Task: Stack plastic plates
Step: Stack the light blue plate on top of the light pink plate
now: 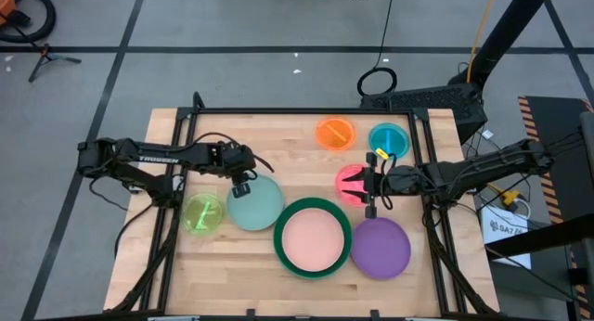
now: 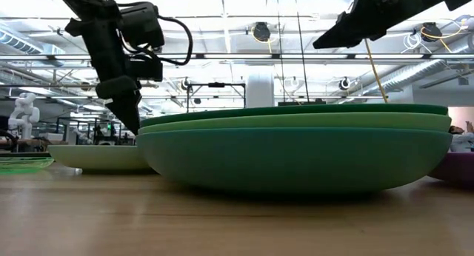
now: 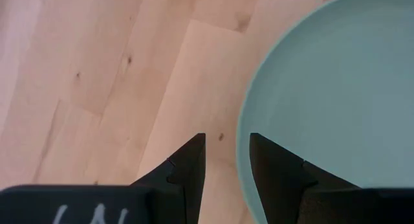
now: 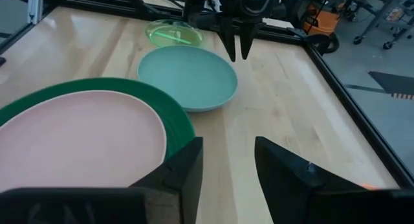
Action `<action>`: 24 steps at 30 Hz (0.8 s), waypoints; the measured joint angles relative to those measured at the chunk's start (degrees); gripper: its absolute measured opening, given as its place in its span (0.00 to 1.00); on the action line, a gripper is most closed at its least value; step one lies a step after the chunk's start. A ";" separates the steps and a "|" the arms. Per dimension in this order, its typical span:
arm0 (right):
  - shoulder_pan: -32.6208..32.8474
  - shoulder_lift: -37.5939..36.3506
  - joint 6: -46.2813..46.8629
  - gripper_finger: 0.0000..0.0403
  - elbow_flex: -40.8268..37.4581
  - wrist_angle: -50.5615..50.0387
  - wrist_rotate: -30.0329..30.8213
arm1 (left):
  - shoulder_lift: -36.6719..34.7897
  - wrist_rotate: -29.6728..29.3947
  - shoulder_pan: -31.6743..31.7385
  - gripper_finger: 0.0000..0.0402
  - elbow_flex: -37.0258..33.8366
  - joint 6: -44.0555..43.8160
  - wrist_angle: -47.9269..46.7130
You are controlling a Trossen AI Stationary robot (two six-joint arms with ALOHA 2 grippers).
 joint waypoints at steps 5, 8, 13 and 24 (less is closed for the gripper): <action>0.00 0.00 0.00 0.33 0.00 0.00 0.01 | 0.00 0.17 -0.08 0.32 0.00 -0.38 -0.50; 0.00 0.00 0.02 0.33 0.00 -0.07 -0.01 | 0.00 0.56 -0.22 0.32 0.02 -0.41 -0.46; 0.00 0.00 0.02 0.33 0.01 -0.31 0.00 | 0.00 0.72 -0.22 0.39 0.02 -1.60 -0.47; 0.00 0.00 0.04 0.33 0.02 -0.28 0.01 | 0.00 1.41 -0.22 0.67 0.02 -1.72 -0.52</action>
